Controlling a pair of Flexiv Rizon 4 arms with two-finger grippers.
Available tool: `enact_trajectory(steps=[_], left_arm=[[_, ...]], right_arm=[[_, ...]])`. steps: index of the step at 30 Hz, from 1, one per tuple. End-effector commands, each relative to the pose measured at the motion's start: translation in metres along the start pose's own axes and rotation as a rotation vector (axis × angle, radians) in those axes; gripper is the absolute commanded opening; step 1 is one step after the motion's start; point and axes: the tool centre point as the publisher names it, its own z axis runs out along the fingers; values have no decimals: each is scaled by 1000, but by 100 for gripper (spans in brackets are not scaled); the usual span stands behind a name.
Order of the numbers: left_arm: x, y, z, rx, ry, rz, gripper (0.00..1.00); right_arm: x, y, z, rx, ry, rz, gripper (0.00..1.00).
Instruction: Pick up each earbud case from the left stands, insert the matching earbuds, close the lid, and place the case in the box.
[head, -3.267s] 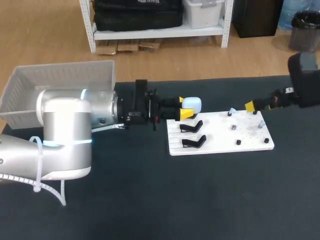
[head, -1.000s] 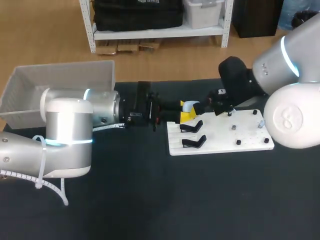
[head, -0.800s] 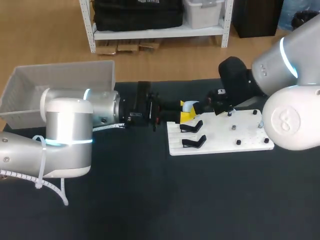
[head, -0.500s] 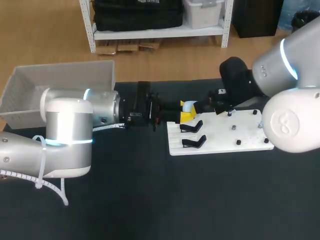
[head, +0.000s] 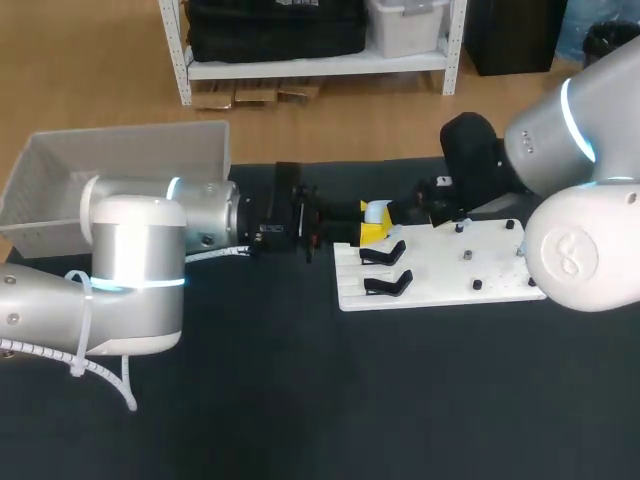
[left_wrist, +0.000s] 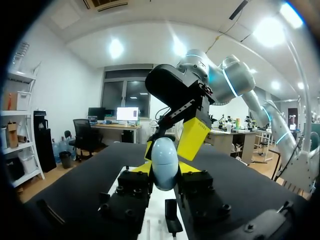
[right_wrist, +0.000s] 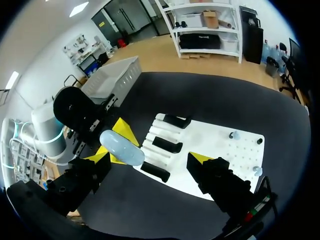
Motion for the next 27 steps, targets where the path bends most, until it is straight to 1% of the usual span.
enact_trajectory(steps=[1,7,11,14,19,21,22,27], left_arm=[[1,1,1,7,-1,0,0],[1,1,1,7,-1,0,0],[1,1,1,7,-1,0,0],[1,1,1,7,-1,0,0],[1,1,1,7,-1,0,0],[2,1,0,0,-2,7,0],[3,2,-1,-15,-1,25,0],[5,1,-4,-20,-4,44,0]], right_arm=[[-3,2,-2,11,-7,3,100],[-10,3,-9,8,-24,3,100],[-16,1,-23,21,-46,-12,100],[-21,-4,-39,51,-50,-52,100],[-24,-17,-63,136,-33,-120,100],[-23,-24,-69,161,-22,-136,100],[-22,-28,-72,171,-14,-142,100],[-18,-49,-79,233,21,-164,100]])
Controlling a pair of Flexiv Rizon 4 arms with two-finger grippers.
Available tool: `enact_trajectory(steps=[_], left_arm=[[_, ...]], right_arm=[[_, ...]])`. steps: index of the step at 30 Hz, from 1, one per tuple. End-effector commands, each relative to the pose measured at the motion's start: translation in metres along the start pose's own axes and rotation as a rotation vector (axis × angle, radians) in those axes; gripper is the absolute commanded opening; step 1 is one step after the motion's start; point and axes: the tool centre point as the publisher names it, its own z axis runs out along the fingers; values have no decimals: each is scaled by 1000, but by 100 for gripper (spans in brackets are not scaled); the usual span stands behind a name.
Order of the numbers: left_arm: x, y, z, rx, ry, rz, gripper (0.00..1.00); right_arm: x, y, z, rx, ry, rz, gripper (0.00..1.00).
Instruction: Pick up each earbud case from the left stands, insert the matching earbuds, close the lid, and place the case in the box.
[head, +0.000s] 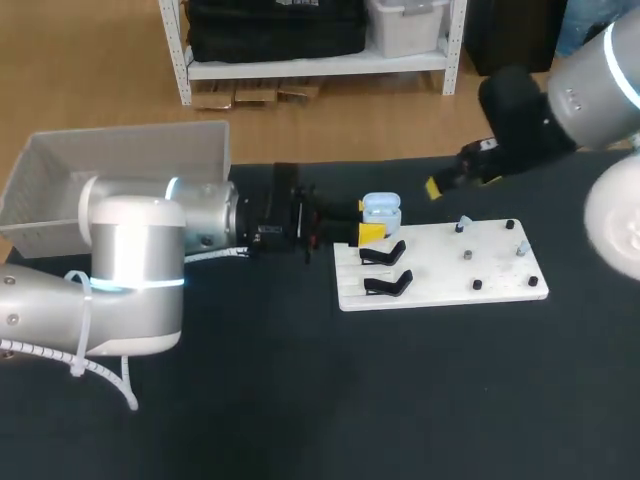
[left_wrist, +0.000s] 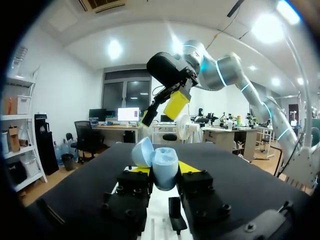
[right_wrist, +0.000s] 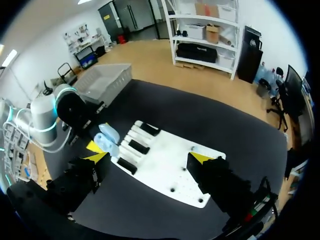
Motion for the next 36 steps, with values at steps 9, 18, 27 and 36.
enact_trajectory(steps=[9,18,27,36], left_arm=[[-2,-5,-2,2,-8,62,0],[-3,-6,1,13,-5,78,0],[-2,-5,1,-4,-1,82,0],[-2,-5,1,-4,-1,82,0]], right_arm=[[30,-54,3,230,121,-29,100],[50,-88,17,293,244,-32,100],[67,-112,29,334,336,-26,100],[82,-123,41,356,397,-36,92]])
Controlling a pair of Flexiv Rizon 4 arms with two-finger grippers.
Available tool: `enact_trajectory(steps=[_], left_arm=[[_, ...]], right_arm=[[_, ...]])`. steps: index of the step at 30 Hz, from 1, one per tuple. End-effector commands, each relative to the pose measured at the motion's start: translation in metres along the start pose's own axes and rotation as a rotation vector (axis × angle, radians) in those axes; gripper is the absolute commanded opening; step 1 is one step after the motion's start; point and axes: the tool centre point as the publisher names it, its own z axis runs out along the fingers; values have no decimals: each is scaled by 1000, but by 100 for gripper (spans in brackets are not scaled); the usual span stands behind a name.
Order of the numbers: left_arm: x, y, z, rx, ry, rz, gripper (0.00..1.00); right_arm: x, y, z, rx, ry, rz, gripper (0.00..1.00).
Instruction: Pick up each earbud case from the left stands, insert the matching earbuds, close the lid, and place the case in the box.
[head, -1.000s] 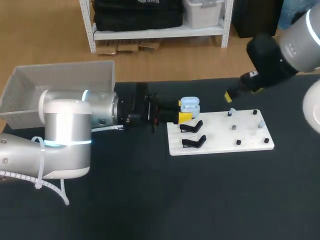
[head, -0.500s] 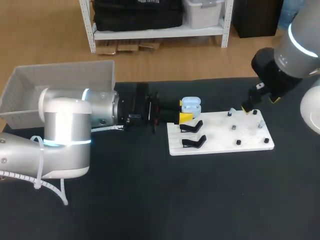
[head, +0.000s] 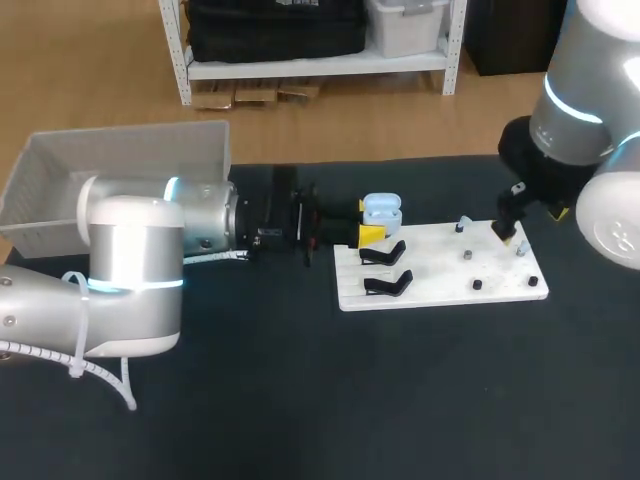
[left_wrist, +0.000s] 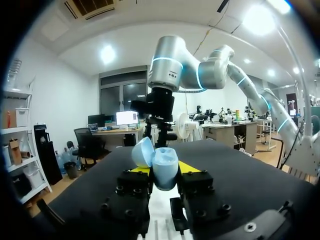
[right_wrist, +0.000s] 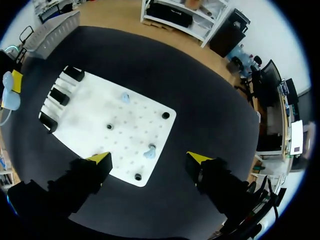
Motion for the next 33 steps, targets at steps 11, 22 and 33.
enact_trajectory(steps=[11,22,33], left_arm=[[1,-2,1,-9,-2,4,0],[1,-2,1,-9,-2,4,0],[1,-2,1,-9,-2,4,0]], right_arm=[[10,5,23,3,58,-19,55],[12,7,33,4,73,-18,59],[10,4,39,18,70,-7,47]])
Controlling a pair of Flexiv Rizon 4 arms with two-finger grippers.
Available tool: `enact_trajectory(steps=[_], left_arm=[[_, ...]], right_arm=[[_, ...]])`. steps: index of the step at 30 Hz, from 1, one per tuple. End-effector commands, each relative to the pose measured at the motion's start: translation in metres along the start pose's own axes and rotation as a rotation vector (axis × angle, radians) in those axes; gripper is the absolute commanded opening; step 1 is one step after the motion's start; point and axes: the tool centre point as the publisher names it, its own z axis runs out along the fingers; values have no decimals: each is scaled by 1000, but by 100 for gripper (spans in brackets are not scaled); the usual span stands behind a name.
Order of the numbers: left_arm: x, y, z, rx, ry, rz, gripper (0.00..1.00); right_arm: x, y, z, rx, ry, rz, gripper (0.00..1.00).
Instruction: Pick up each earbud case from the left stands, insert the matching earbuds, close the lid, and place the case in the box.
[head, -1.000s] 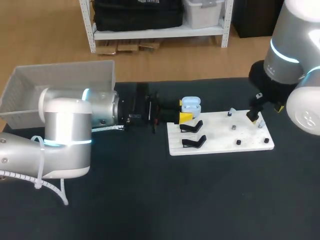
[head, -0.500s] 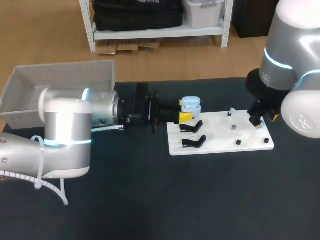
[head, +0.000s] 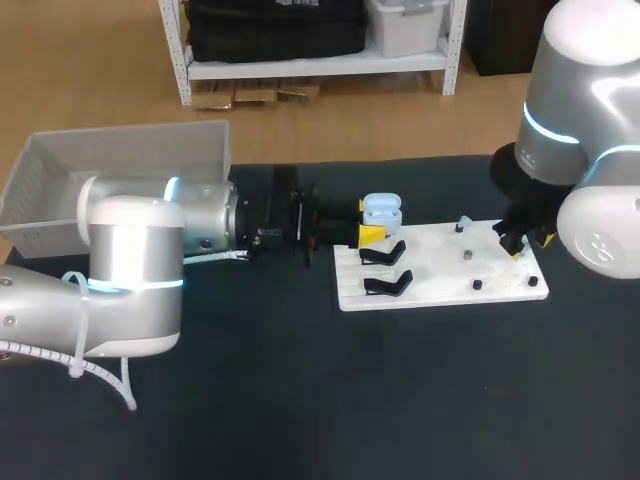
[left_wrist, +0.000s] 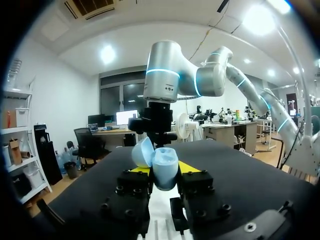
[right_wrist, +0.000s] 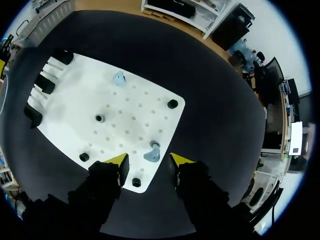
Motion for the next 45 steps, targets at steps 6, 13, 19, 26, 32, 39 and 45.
enact_trajectory(steps=[6,13,19,26,32,39,45], left_arm=[[1,-2,1,-9,-2,4,0],[1,-2,1,-9,-2,4,0],[1,-2,1,-9,-2,4,0],[1,-2,1,-9,-2,4,0],[1,-2,1,-9,-2,4,0],[1,-2,1,-9,-2,4,0],[1,-2,1,-9,-2,4,0]], right_arm=[[-2,0,5,13,-4,19,45],[1,-1,7,19,6,30,43],[1,-2,7,24,7,35,42],[1,-2,7,29,5,39,36],[1,-3,9,31,5,44,31],[1,-3,9,32,2,43,11],[3,-2,7,37,-1,41,0]])
